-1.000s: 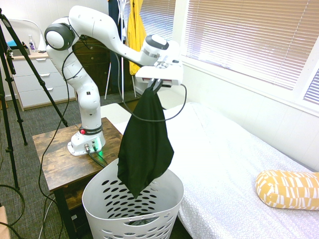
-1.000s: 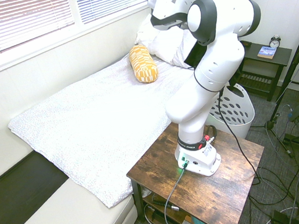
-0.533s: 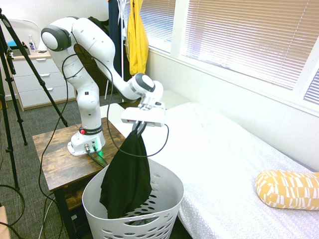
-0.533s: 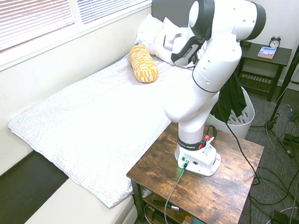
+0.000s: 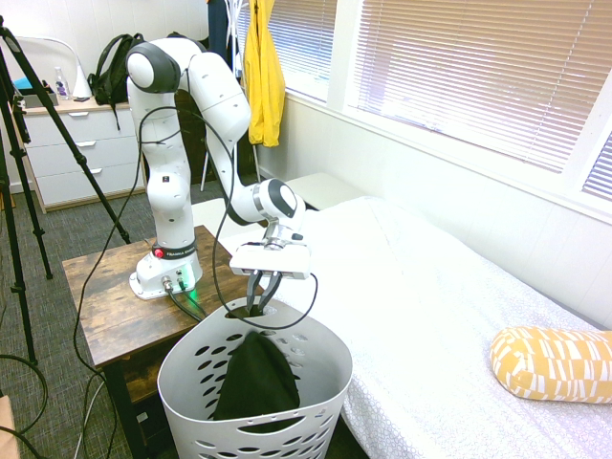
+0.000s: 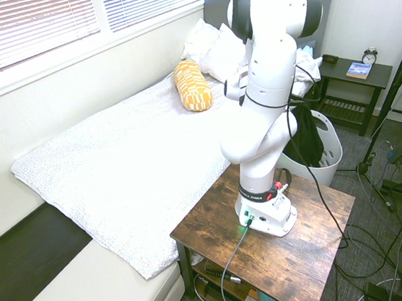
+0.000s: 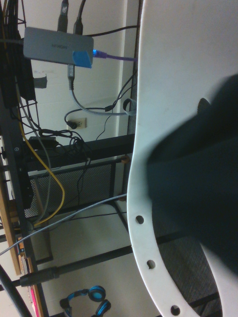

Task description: Put my clothes in the laundry bag

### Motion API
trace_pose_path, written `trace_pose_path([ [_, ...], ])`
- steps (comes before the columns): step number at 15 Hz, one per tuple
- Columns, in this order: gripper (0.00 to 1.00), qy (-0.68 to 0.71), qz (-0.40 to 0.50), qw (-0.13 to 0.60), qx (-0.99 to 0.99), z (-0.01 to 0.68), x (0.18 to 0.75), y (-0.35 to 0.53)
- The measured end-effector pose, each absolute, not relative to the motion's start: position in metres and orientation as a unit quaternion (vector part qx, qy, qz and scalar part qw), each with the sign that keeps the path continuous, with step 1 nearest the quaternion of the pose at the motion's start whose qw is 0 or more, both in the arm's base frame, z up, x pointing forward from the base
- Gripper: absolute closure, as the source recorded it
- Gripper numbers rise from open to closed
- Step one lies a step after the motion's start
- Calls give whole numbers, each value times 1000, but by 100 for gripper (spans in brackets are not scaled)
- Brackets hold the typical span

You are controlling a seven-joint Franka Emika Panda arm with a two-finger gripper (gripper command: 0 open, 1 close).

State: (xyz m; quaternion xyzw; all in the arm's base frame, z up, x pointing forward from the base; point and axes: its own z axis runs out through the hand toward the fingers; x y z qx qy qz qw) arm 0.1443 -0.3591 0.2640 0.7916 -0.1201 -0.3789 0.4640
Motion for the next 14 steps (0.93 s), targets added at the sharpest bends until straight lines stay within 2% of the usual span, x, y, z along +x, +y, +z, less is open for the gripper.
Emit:
trace_pose_path([
  [2,0,-125,-363,459,801,265,153,-363],
  [5,0,-166,-292,399,853,265,192,-353],
  [10,0,-220,-138,318,912,256,312,-269],
  [14,0,-269,-28,245,931,274,405,-196],
])
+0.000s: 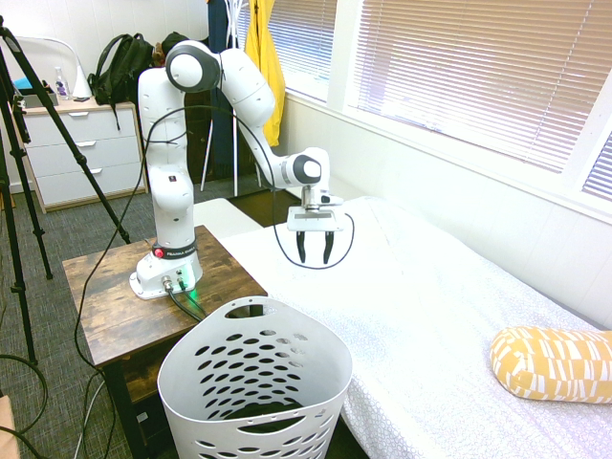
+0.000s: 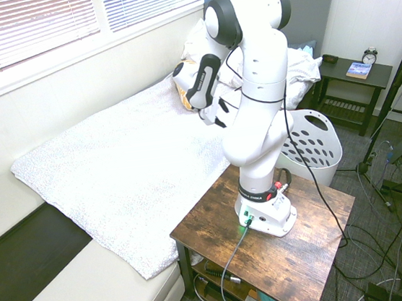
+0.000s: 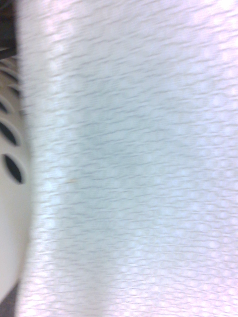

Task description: Put my clothes in the laundry bag

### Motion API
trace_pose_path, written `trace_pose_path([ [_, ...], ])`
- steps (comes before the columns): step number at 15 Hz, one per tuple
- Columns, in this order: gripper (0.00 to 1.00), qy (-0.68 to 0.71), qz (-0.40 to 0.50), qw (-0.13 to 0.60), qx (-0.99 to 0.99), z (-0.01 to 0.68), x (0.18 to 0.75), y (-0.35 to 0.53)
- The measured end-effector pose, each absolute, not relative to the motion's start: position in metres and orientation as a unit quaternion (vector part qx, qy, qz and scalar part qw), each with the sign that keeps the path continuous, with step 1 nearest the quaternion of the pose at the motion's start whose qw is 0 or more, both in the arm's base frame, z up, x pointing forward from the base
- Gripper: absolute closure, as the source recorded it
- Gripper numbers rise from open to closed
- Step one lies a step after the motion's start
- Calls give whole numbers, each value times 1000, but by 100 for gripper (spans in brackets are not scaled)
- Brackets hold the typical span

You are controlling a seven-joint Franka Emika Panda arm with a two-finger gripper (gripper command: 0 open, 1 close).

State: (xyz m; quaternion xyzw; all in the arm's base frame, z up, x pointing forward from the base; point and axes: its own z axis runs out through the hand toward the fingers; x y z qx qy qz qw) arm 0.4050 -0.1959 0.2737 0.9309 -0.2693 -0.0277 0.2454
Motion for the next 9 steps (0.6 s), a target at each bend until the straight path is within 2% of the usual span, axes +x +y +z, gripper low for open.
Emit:
trace_pose_path([
  [5,0,-344,73,121,928,299,492,-106],
  [7,0,-356,104,74,926,298,511,-57],
  [9,0,-360,107,60,925,287,518,-21],
])
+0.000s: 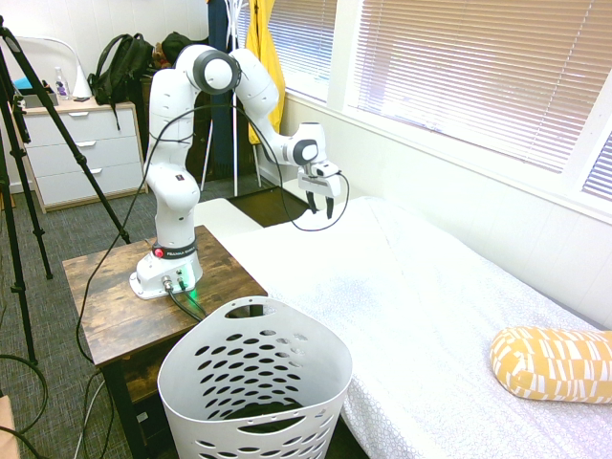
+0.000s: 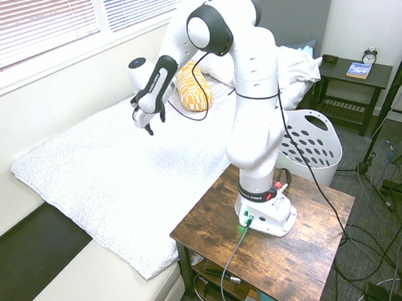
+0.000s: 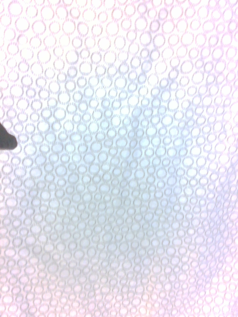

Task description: Put my clothes in the laundry bag

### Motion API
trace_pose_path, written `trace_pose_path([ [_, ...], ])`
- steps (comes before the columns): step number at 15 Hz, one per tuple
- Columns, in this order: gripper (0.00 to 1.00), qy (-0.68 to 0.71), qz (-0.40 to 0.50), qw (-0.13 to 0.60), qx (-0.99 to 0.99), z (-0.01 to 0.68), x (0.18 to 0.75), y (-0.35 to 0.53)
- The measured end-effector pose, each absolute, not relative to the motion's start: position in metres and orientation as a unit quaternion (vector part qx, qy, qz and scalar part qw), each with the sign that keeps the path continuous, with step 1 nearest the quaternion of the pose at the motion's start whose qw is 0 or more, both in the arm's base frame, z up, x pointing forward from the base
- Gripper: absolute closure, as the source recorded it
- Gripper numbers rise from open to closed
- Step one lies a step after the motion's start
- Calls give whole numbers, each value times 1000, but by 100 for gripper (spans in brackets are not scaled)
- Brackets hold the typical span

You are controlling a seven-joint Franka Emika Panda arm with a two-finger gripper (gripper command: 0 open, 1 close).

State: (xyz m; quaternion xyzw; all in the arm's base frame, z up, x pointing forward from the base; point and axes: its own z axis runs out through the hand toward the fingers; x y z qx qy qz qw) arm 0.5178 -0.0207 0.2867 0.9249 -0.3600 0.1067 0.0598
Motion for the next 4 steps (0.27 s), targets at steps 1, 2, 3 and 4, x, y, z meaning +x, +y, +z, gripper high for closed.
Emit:
trace_pose_path([
  [1,0,-361,106,55,925,283,520,-9],
  [2,0,-361,103,48,926,282,521,0],
  [3,0,-362,100,41,926,283,521,8],
  [4,0,-365,94,29,926,283,521,17],
])
